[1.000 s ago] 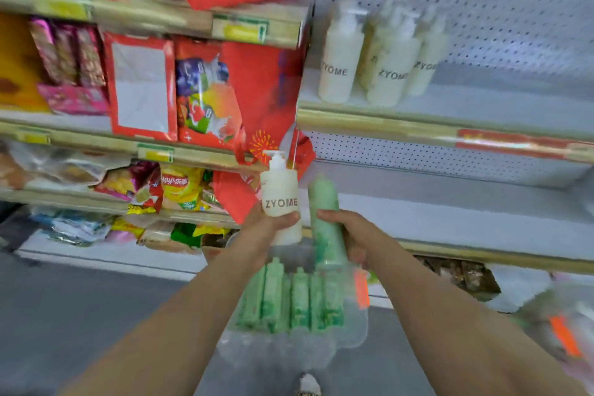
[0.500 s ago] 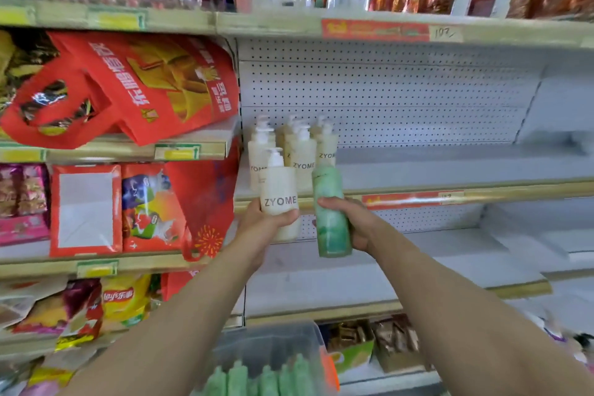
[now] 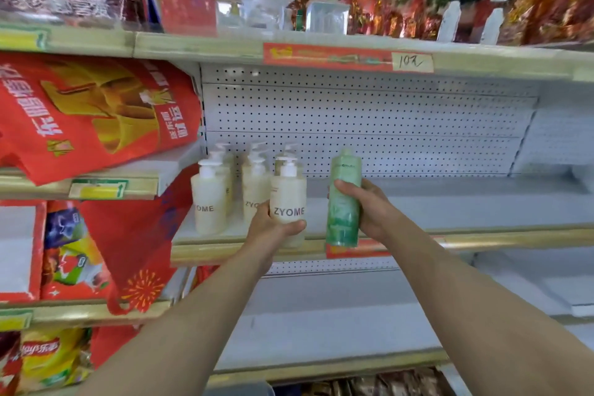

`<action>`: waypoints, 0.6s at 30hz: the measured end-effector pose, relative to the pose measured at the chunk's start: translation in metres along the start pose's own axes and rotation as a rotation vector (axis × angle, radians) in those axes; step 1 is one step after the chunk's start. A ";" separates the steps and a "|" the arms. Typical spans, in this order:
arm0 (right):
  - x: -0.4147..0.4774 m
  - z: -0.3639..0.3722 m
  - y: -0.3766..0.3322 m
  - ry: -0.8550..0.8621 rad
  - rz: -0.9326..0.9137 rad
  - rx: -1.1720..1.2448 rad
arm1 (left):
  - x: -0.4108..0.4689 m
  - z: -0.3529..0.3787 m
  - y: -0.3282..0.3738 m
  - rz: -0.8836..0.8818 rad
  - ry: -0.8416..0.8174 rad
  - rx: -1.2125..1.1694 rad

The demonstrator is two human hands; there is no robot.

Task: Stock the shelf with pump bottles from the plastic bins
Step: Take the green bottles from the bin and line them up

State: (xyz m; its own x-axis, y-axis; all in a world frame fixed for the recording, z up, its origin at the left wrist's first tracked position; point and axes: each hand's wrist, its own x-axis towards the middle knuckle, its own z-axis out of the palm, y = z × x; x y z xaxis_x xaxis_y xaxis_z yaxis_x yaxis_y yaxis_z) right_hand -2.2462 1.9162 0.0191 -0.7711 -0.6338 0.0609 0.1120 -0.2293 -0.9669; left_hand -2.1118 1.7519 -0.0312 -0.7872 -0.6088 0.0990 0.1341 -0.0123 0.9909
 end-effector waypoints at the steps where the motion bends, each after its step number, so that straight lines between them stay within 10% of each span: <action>1: 0.009 -0.009 -0.004 -0.007 -0.003 0.001 | 0.008 0.007 -0.003 -0.001 0.011 0.003; 18: 0.107 -0.080 -0.012 -0.162 0.003 -0.115 | 0.072 0.040 -0.039 0.002 0.149 0.086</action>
State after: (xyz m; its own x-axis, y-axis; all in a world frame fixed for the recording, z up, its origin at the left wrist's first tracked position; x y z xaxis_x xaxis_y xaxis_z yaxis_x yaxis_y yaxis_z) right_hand -2.3800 1.9105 0.0176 -0.6593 -0.7468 0.0878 0.0348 -0.1470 -0.9885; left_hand -2.1974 1.7402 -0.0588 -0.6880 -0.7197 0.0929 0.0791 0.0529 0.9955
